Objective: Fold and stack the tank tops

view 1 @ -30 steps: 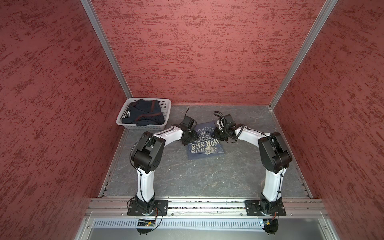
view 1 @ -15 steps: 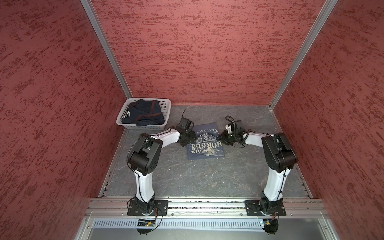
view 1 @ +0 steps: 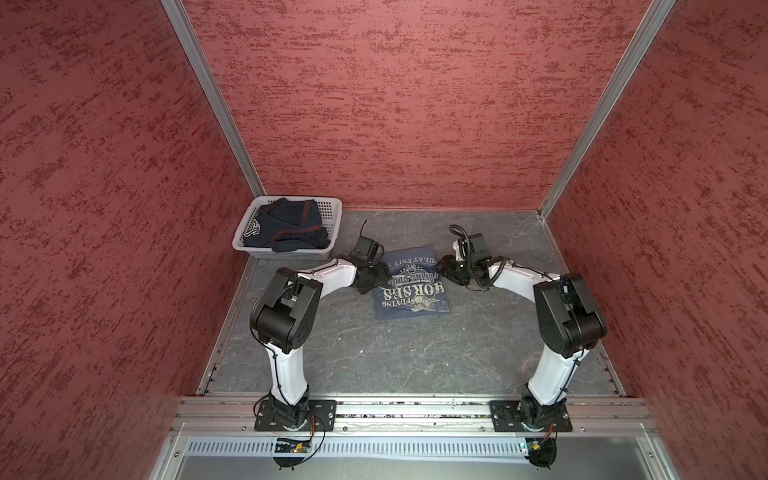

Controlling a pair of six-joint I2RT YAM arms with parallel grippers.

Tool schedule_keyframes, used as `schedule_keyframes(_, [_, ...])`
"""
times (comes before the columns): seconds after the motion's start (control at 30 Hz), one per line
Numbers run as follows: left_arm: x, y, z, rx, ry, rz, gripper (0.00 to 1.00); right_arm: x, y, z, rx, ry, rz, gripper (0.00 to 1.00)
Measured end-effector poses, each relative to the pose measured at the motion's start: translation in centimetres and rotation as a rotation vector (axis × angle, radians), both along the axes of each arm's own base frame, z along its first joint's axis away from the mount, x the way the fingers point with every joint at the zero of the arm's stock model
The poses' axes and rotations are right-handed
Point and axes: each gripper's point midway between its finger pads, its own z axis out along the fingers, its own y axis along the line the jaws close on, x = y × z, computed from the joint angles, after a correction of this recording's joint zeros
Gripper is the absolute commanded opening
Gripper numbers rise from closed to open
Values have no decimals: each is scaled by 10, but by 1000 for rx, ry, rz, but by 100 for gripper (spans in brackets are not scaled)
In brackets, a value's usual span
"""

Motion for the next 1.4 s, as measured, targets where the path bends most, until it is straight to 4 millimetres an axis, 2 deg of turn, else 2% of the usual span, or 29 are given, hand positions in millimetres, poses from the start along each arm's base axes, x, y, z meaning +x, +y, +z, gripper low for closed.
schedule_keyframes(0.1, [0,0,0,0,0,0,78,1,9,-5,-24,-2,18,54])
schedule_keyframes(0.23, [0,0,0,0,0,0,78,1,8,-23,-55,34,18,52])
schedule_keyframes(0.33, [0,0,0,0,0,0,78,-2,5,-35,-75,61,20,58])
schedule_keyframes(0.4, [0,0,0,-1,-1,0,78,0,5,-33,-85,55,20,62])
schedule_keyframes(0.47, [0,0,0,-1,-1,0,78,1,4,-33,-103,47,18,61])
schedule_keyframes(0.6, [0,0,0,-1,-1,0,78,1,2,-35,-124,45,22,48])
schedule_keyframes(0.87, [0,-1,0,-2,-1,-1,78,1,14,-39,-89,58,56,18])
schedule_keyframes(1.0, [1,-1,0,-10,-11,-2,78,-1,19,-31,-12,49,69,11])
schedule_keyframes(1.13, [1,-2,0,-24,-24,3,78,-10,18,-22,103,54,67,11])
schedule_keyframes(1.23, [2,-3,1,-36,-29,3,78,-10,15,-22,128,63,58,15])
schedule_keyframes(1.4, [2,-4,1,-42,-32,4,78,-7,8,-23,126,66,32,41])
